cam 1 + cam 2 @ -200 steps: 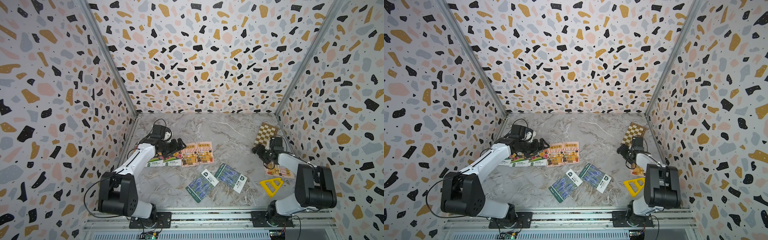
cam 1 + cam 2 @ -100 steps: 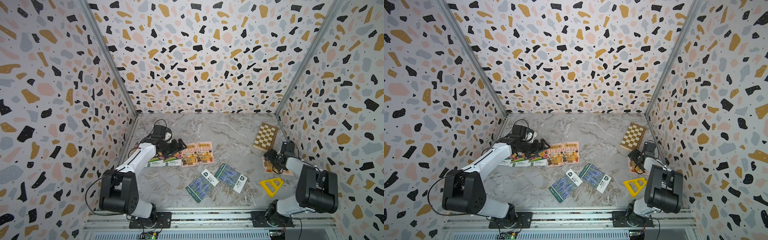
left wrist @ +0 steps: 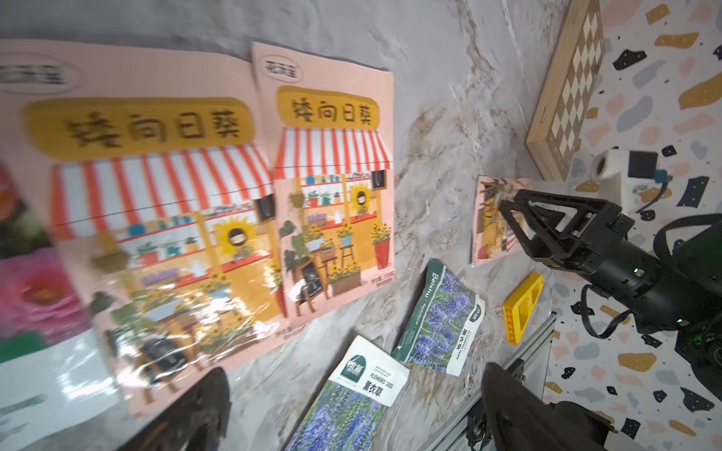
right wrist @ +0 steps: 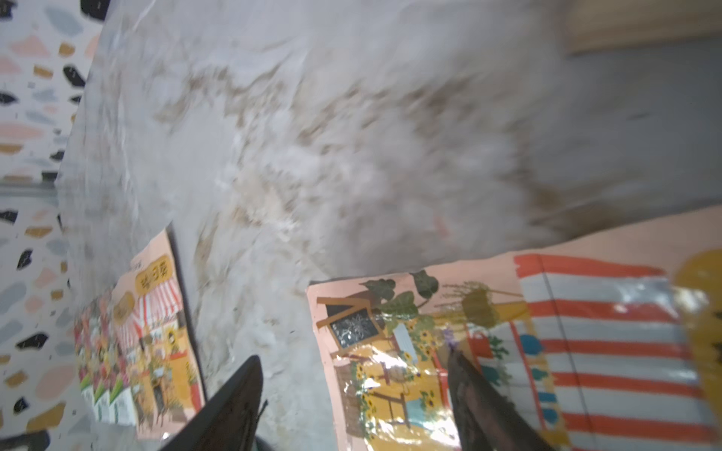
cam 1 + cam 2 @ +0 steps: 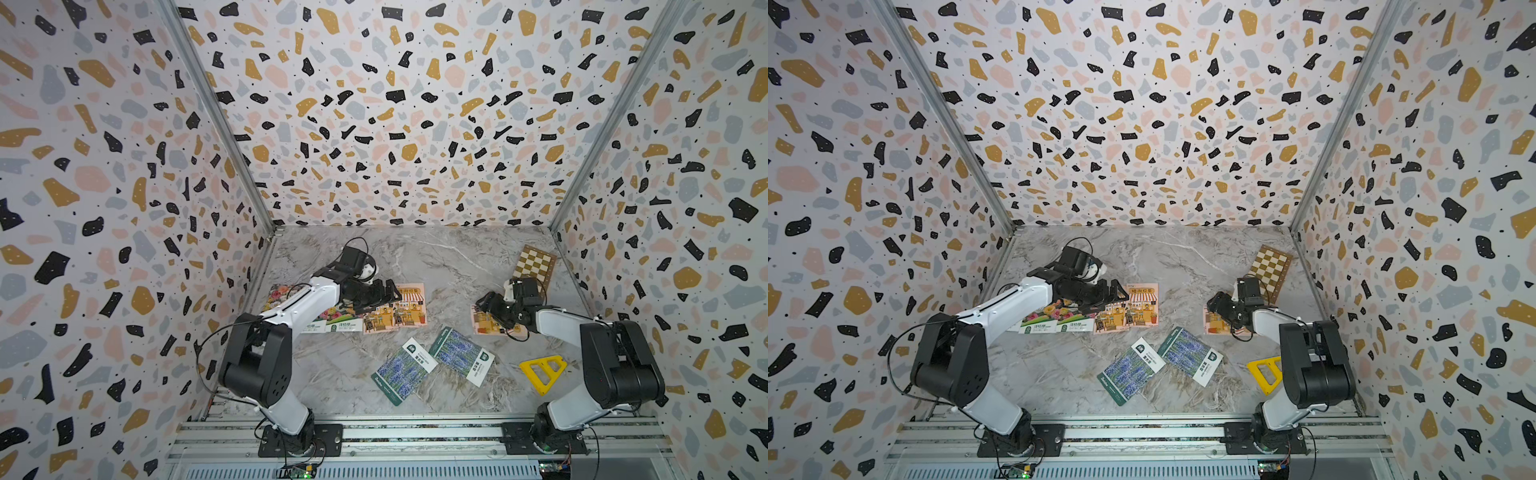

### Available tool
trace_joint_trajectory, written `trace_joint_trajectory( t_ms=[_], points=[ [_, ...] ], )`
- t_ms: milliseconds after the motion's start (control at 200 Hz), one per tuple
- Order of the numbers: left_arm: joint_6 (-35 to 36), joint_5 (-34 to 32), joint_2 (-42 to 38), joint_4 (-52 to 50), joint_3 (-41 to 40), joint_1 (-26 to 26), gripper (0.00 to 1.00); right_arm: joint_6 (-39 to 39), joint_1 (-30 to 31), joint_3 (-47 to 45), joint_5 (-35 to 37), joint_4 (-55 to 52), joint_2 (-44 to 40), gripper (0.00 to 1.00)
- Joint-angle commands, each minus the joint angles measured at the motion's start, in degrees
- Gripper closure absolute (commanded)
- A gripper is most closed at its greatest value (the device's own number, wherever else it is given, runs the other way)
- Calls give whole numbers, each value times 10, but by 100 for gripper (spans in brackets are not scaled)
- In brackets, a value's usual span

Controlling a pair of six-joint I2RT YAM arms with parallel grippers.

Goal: Arrange the seed packets in a row
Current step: Move the seed packet to the center of the board, then pick up the seed packet from the center of the board.

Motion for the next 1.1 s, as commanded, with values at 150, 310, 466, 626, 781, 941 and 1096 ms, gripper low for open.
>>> trace_joint_trajectory(
  t_ms=[150,310,466,626,781,941,1096],
  points=[
    [-6,40,107,15,94,-87,16,-55,-34,37,-14,-87,-33,26],
    [-30,63,161,21,136,-126,30,-86,-118,19,-3,-117,-44,29],
    [-63,77,204,38,164,-153,38,-97,-161,-2,-10,-117,-43,34],
    [-90,84,251,55,195,-171,45,-99,-165,-10,-19,-108,-38,40],
    [-109,87,284,68,216,-176,54,-103,-166,-11,-15,-106,-34,50],
    [-112,80,304,68,229,-178,59,-107,-165,-10,8,-111,-42,58],
    [-114,77,317,67,234,-179,62,-114,-153,-5,38,-121,-68,66]
  ],
)
